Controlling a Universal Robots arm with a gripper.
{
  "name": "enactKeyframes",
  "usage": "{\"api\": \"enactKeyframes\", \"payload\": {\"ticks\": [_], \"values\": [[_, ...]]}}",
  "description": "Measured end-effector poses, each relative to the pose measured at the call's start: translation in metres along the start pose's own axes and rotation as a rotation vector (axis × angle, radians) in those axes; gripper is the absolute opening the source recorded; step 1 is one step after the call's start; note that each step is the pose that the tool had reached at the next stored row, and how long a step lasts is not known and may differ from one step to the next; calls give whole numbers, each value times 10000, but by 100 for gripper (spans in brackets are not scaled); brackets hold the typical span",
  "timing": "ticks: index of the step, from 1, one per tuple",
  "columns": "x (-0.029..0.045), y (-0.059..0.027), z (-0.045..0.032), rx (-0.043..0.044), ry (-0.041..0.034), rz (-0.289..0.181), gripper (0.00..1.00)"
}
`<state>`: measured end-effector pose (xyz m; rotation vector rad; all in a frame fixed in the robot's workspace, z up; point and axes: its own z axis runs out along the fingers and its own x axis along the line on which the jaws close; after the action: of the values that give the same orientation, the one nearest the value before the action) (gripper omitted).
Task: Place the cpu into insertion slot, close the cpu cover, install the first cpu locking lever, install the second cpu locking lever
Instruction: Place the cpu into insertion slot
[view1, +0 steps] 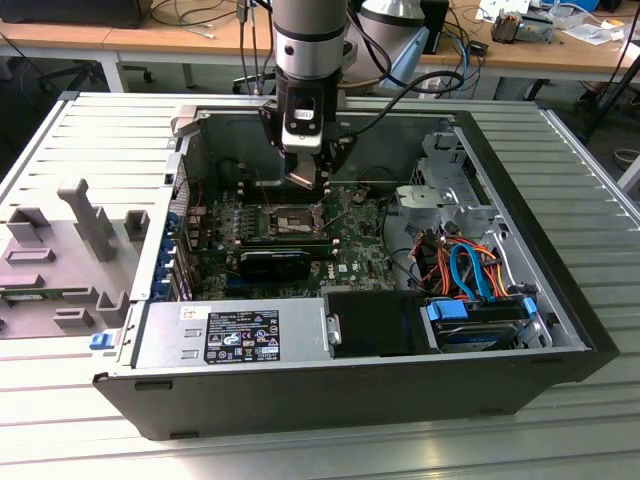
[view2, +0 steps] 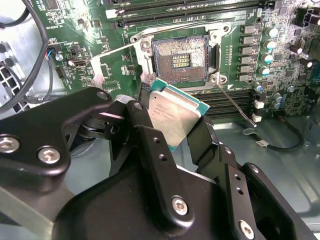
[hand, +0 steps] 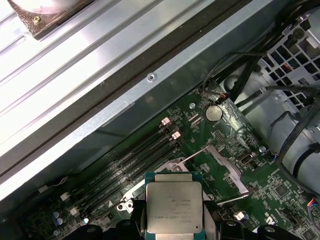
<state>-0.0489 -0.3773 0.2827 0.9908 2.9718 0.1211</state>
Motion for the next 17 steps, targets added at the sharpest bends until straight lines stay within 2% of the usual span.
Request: {"api": "enactKeyframes", "payload": {"ticks": [17], "values": [[0, -1, 7, -4, -19, 247, 54]]}}
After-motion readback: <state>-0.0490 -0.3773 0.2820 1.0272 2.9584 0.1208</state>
